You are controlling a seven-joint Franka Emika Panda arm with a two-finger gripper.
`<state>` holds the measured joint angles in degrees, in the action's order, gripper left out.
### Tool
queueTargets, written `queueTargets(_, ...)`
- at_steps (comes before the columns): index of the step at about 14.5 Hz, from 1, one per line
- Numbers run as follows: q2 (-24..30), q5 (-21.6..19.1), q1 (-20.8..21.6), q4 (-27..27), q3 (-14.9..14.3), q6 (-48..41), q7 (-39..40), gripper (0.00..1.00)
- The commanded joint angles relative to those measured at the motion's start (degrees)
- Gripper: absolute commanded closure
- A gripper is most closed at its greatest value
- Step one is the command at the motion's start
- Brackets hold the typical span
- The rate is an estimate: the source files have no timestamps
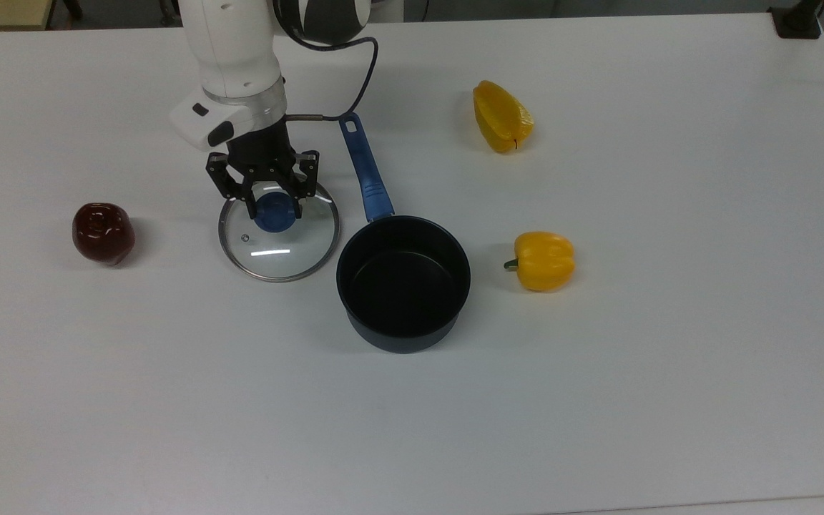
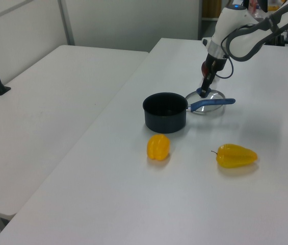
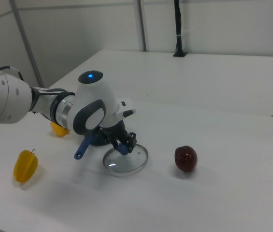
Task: Open lid
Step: 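Lower the glass lid onto the table beside the saucepan, then open the gripper and raise it away from the lid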
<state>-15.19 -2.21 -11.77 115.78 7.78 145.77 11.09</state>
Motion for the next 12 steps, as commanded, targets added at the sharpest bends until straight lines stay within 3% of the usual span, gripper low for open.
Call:
queueTargets(1, 0.5, 0.6, 0.2, 0.5, -0.1, -0.3, 0.4, 0.03)
queueTargets(4, 1.5, 0.6, 0.2, -0.1, -0.1, -3.4, 0.4, 0.0)
queueTargets(8, 3.0, 1.2, -0.9, -10.4, -0.4, -20.9, 0.1, 0.0)
queueTargets(12, 6.0, 6.2, 2.9, -22.2, -0.1, -40.8, -4.8, 0.0)
